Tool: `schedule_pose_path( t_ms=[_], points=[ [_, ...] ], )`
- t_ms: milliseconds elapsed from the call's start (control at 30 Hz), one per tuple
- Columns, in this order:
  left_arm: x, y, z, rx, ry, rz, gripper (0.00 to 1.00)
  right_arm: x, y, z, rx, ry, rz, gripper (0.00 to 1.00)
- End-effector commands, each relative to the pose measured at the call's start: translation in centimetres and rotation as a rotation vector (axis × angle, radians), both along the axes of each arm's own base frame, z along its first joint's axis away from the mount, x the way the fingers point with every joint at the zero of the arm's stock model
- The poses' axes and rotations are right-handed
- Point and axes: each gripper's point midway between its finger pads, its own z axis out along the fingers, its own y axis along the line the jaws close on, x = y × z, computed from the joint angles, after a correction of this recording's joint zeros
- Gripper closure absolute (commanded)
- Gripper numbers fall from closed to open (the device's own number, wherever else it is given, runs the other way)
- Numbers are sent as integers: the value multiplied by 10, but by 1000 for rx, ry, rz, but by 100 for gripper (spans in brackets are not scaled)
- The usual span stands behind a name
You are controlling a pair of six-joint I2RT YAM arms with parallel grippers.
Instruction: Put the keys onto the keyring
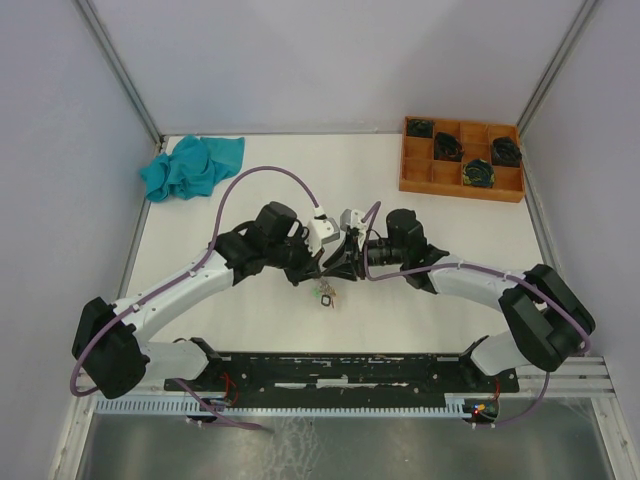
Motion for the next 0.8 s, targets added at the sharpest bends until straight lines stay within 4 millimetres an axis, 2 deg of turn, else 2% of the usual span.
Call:
schedule_pose_path(
  t_ms=[0,233,533,767],
  points=[
    [4,-13,23,-66,-54,-49,97,-2,10,25,53,-59,59,68],
    [0,-14,26,-95,-78,-77,97,-2,10,11,16,-37,72,74],
    [1,-15,28,-106,-93,-85,97,-5,11,8,-1,-24,101,81],
    [-1,-18,29,-132,-96,-94,97,-7,10,5,-10,-13,106,92]
  ],
)
